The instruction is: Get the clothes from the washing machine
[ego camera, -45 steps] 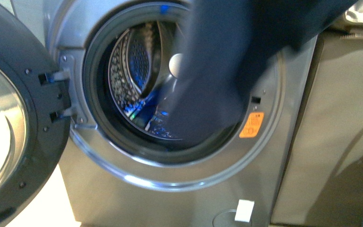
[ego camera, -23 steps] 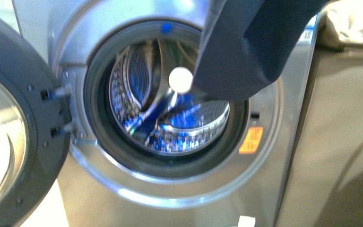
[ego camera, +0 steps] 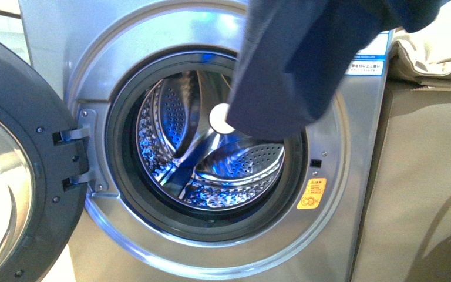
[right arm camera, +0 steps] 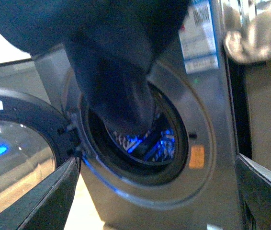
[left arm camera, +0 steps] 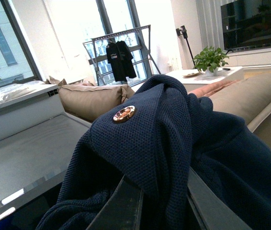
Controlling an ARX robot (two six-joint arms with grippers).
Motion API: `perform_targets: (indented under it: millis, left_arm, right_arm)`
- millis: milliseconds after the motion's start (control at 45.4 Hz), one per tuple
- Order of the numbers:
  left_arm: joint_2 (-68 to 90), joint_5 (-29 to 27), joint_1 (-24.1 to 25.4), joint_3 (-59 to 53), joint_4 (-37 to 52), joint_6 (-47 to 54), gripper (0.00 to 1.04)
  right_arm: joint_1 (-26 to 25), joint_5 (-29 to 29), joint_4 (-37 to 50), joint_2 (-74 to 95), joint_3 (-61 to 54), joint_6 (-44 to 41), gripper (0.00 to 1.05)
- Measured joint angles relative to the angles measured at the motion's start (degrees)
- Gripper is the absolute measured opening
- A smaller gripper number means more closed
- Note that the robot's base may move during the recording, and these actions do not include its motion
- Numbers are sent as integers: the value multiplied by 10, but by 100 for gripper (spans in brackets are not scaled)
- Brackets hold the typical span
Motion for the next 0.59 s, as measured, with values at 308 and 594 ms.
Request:
perform_targets:
  millis: [308, 594]
  left_arm:
    - [0, 0, 0, 0, 0, 0, 13]
    - [0, 0, 0, 0, 0, 0, 13]
  right_arm:
    - [22, 8, 87, 210, 318, -36, 97]
    - [82, -40, -61, 345, 546, -160, 97]
